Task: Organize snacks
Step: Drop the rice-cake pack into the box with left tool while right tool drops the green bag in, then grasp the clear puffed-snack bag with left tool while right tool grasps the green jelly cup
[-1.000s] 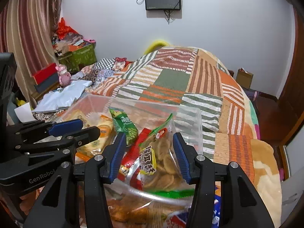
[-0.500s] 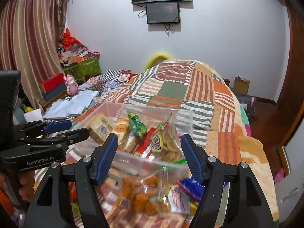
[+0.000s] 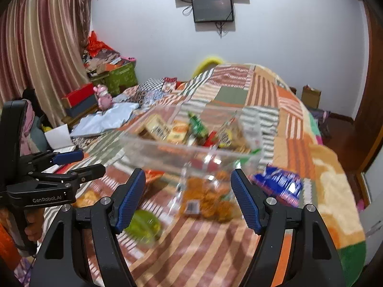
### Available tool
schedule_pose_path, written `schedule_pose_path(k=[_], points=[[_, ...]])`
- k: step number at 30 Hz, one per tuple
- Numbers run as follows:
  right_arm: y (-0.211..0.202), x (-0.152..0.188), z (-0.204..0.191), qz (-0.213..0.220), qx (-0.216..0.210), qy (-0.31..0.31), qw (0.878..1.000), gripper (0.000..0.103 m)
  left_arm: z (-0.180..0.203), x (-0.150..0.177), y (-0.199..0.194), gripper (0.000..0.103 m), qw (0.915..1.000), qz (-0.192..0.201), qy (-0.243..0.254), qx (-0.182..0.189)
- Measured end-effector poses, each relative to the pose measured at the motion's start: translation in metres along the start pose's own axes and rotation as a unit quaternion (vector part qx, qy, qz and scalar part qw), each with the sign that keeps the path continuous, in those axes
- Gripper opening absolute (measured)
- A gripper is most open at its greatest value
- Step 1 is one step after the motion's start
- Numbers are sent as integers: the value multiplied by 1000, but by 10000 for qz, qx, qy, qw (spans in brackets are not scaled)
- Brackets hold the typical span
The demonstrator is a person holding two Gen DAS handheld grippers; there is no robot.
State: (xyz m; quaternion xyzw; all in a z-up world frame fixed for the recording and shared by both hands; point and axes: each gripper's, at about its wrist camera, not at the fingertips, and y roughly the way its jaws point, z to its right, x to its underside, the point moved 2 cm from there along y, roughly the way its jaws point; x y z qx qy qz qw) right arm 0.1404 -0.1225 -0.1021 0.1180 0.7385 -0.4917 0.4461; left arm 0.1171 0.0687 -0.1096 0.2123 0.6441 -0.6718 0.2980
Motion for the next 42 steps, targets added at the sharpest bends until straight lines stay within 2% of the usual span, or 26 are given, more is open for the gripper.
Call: schedule_pose_path(k=[8, 12, 18, 23, 25, 28, 33, 42], points=[[19, 31, -28, -454, -169, -13, 9988, 71, -23, 39, 7, 74, 9992, -385, -88, -20], [34, 42, -39, -732, -231, -68, 9970, 71, -30, 54, 13, 74, 9984, -546, -134, 94], [53, 50, -49, -1051, -238, -158, 9940, 71, -33, 68, 21, 74, 9974, -654, -101, 274], [65, 54, -55, -1233, -230, -169, 9920, 71, -35, 74, 27, 74, 9974, -653, -104, 274], [69, 57, -59, -1291, -216, -207, 9912, 66, -37, 76, 28, 74, 9974, -623, -191, 320], [70, 58, -59, -1293, -183, -233, 9912, 55, -38, 77, 27, 70, 9976, -549, -219, 353], [67, 57, -54, -1269, -266, -138, 9915, 55, -33, 77, 24, 49, 9982, -461, -123, 367], [52, 49, -46, -1052, -279, -18, 9941, 55, -34, 72, 16, 47, 9983, -366, -239, 391]])
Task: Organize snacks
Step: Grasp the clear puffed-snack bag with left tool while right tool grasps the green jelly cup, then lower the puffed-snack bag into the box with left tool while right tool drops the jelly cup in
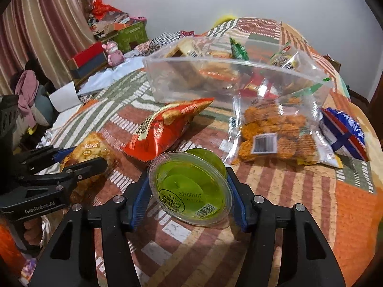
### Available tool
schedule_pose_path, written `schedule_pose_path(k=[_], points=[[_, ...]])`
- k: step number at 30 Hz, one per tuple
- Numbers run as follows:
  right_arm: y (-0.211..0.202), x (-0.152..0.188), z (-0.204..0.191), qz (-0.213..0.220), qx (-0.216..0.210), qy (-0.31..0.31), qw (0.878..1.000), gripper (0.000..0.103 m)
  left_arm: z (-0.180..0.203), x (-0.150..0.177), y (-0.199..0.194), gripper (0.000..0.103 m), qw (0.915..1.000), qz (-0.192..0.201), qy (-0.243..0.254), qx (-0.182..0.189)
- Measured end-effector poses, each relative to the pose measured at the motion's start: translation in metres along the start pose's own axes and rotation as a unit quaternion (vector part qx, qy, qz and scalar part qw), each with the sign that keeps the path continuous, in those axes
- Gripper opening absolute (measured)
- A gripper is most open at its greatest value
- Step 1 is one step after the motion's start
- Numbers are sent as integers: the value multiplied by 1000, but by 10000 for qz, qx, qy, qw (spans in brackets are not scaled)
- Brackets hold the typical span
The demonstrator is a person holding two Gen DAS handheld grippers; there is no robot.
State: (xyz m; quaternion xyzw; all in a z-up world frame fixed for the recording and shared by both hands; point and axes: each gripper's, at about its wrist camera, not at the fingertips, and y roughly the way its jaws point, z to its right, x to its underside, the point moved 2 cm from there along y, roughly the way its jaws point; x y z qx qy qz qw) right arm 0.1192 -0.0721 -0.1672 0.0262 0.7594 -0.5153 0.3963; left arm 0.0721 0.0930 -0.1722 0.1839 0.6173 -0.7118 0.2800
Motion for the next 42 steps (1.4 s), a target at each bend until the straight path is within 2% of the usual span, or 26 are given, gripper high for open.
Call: schedule_pose_path(k=[13, 25, 29, 36, 42], points=[[-35, -32, 25, 677, 243, 185, 9972, 55, 17, -53, -28, 47, 9981, 580, -95, 192], [-45, -78, 46, 1226, 306, 237, 9917, 55, 47, -111, -9, 47, 9965, 741, -104, 364], [-36, -91, 51, 1269, 244, 220, 9914, 55, 56, -130, 1, 47, 9961, 760, -116, 432], [-10, -107, 65, 1093, 178, 305, 9934, 55, 65, -156, 28, 46, 9966, 695, -167, 418], [6, -115, 77, 955, 319, 311, 9944, 55, 67, -174, 51, 46, 9974, 590, -159, 379]])
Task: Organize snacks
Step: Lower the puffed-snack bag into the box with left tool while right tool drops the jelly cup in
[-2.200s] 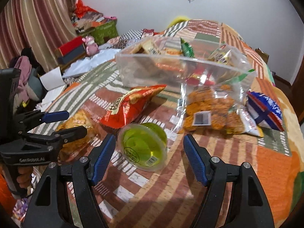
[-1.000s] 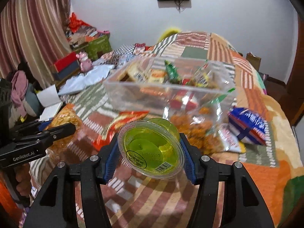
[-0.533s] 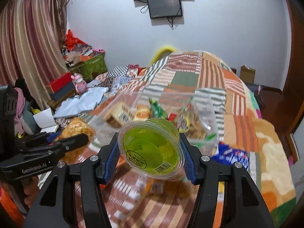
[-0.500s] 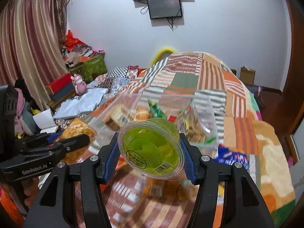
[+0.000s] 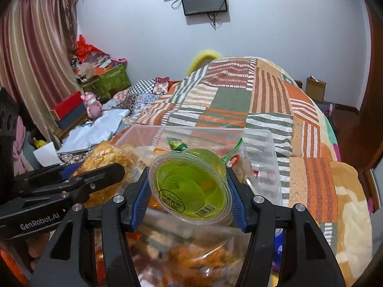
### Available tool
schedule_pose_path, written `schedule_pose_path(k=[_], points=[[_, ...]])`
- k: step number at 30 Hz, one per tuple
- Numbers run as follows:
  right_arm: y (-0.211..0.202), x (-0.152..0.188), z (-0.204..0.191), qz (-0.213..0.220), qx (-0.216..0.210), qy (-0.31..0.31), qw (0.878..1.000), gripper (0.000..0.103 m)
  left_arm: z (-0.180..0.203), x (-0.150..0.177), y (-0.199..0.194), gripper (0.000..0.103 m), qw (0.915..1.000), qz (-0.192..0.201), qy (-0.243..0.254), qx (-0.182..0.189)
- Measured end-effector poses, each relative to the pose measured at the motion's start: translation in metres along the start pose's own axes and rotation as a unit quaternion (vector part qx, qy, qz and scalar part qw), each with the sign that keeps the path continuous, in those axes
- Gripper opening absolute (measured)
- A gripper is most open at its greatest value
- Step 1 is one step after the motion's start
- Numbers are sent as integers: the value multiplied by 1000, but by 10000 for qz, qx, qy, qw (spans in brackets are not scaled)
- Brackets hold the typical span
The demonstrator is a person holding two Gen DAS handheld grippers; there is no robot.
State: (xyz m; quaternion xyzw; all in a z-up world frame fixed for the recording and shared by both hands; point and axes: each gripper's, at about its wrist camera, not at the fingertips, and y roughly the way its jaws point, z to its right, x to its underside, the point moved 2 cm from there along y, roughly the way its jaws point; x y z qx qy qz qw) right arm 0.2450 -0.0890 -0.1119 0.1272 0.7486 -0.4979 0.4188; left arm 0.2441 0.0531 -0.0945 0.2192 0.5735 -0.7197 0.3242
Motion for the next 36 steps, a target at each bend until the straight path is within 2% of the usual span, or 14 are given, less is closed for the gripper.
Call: schedule_pose_path(k=[8, 12, 17, 23, 30, 36], points=[[15, 2, 2, -178, 23, -109, 9998, 55, -7, -7, 35, 45, 9995, -211, 43, -215], [20, 3, 2, -207, 124, -190, 9995, 55, -6, -7, 41, 45, 9992, -181, 144, -329], [20, 4, 4, -231, 167, -209, 9994, 55, -7, -7, 46, 45, 9992, -257, 108, -272], [16, 2, 3, -256, 138, -261, 9992, 56, -7, -5, 43, 46, 9992, -273, 34, -279], [3, 0, 5, -108, 72, -211, 9997, 68, -6, -2, 26, 55, 9995, -186, -38, -236], [-13, 3, 0, 38, 199, -334, 9992, 68, 0, 1, 7, 55, 9996, -84, 104, -262]])
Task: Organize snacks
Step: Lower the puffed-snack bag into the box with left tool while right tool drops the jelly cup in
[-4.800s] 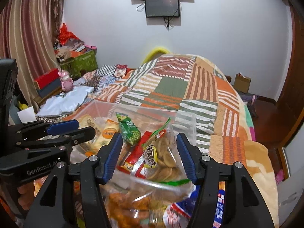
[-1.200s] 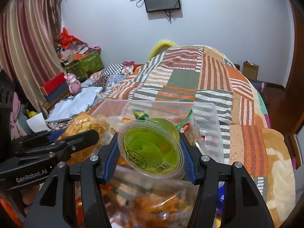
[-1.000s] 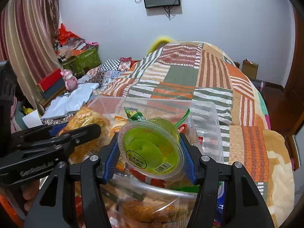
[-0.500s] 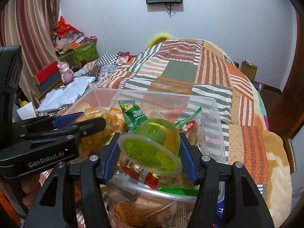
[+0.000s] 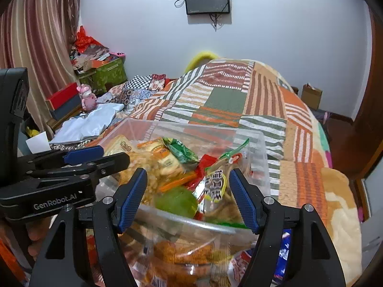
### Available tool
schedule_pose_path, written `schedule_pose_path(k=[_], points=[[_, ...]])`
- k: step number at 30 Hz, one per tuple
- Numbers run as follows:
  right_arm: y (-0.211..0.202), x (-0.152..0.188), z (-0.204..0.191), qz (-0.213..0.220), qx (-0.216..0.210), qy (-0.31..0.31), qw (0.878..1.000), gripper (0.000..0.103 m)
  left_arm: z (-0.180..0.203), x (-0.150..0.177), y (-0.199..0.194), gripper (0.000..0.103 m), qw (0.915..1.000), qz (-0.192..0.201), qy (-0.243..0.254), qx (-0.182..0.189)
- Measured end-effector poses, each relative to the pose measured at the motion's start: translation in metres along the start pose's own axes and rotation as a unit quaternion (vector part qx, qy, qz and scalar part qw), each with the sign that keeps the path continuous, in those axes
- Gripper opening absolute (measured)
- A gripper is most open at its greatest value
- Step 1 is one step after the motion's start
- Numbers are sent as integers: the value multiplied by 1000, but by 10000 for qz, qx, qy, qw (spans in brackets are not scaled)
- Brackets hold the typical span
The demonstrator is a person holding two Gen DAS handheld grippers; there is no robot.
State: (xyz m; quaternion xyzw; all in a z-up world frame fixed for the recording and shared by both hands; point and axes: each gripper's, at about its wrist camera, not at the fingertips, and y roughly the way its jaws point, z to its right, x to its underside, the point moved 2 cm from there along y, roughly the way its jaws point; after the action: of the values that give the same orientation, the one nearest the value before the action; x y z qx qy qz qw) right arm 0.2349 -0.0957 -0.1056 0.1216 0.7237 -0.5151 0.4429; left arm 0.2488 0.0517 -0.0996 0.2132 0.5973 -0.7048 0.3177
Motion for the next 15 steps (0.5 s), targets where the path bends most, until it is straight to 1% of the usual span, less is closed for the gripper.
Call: schedule_pose_path(k=[3, 11, 15], points=[[-7, 2, 0, 42, 7, -11, 10000, 68, 1, 3, -11, 58, 9999, 75, 66, -63], [-32, 16, 2, 99, 12, 43, 9999, 68, 4, 20, -29, 59, 9998, 47, 185, -115], [-43, 26, 6, 98, 43, 102, 9999, 68, 4, 33, -37, 63, 9995, 28, 259, -193]])
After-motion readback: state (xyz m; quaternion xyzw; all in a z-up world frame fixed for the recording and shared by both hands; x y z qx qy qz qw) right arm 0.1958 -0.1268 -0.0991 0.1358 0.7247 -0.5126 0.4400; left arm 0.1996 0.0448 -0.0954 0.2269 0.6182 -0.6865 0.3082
